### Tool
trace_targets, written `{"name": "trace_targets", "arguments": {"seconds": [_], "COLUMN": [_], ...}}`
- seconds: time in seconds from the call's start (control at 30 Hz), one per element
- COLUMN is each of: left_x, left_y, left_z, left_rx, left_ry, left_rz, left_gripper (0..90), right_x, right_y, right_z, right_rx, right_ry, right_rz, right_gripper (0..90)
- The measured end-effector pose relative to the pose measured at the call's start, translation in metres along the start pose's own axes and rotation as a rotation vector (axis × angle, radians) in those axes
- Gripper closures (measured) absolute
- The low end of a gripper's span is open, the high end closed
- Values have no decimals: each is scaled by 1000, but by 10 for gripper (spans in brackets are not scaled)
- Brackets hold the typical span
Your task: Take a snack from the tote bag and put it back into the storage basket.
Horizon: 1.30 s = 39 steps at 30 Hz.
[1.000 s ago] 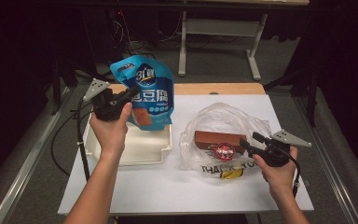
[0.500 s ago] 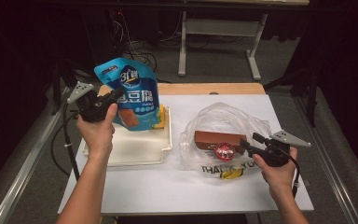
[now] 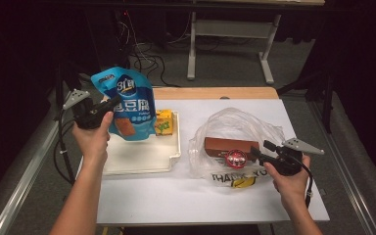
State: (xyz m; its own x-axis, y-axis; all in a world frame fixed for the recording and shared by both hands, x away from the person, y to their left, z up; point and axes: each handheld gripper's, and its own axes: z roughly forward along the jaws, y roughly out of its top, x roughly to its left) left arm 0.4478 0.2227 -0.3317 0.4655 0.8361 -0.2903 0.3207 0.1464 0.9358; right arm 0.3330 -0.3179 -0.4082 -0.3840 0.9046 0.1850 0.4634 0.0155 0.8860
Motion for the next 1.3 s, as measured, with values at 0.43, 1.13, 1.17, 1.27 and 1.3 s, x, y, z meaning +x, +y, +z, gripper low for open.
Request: {"name": "trace_targets", "arguments": {"seconds": [0.43, 1.13, 1.17, 1.27, 1.3], "left_x": [38, 70, 69, 68, 66], "left_y": [-18, -38, -38, -40, -41], "left_z": [17, 6, 5, 3, 1], "left_rx": [4, 14, 15, 14, 16], "left_ry": [10, 92, 93, 95, 95], "left_rz": [-17, -26, -31, -37, -28], "left_gripper": [899, 880, 877, 850, 842], "right_x": [-2, -3, -2, -2, -2], "right_y": [-1, -3, -3, -3, -3], "right_z": [-1, 0, 0, 0, 0], "right_rx": [1, 11, 10, 11, 9], "right_ry": [2, 2, 1, 2, 5], "right_rz": [10, 16, 14, 13, 10], "right_gripper": [368, 379, 379, 381, 381]}}
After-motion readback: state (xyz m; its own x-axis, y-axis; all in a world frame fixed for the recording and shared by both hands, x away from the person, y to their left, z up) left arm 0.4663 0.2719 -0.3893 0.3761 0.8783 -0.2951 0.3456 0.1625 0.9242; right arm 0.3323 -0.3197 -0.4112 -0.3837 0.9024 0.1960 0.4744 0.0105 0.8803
